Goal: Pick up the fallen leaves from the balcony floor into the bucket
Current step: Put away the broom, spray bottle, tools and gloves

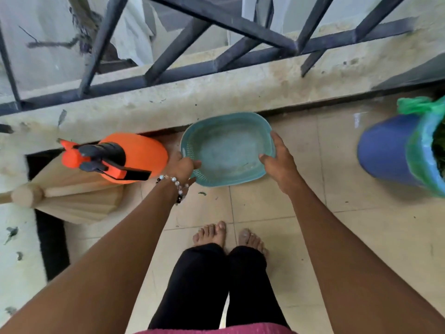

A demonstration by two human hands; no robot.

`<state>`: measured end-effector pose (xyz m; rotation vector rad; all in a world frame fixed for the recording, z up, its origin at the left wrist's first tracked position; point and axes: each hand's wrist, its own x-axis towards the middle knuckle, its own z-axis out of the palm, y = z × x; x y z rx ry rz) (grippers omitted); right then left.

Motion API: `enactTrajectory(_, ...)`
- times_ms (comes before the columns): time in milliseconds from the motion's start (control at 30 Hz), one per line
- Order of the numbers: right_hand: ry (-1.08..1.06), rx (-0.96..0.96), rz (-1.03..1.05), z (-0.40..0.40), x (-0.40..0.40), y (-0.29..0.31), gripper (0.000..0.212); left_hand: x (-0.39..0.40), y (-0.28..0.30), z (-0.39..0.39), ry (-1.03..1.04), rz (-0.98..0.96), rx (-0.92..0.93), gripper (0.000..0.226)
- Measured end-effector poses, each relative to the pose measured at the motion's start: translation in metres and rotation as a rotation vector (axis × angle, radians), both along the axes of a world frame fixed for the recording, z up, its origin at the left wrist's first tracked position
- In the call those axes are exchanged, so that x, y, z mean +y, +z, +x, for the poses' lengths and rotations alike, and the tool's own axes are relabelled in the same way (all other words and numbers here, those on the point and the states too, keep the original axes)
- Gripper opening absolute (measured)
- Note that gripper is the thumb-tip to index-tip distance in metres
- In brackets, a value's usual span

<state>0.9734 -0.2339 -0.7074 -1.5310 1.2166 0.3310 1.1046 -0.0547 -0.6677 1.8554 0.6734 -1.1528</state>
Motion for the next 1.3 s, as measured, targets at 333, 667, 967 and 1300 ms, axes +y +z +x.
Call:
enactTrajectory(333, 0.036, 0.051, 0.031, -0.019, 0.021, 0.094, 0.066, -0.009, 0.064, -0.013, -0.102, -0.038, 0.006, 0.072)
enactTrajectory(667, -0.144, -0.045, -0.005, -0.056, 0.049, 0.328, 0.033, -0.034, 0.304, -0.054, -0.607, 0.042, -0.272, 0.041)
enactTrajectory(967, -0.368, -0.01, -0.257, -0.135, 0.059, 0.501, 0.03, -0.044, 0.473, -0.112, -1.198, 0.024, -0.629, 0.039)
enactTrajectory(1300, -0.845, 0.062, -0.416, -0.287, 0.087, 0.557, 0.031, -0.108, 0.538, -0.258, -1.966, -0.157, -0.859, 0.044)
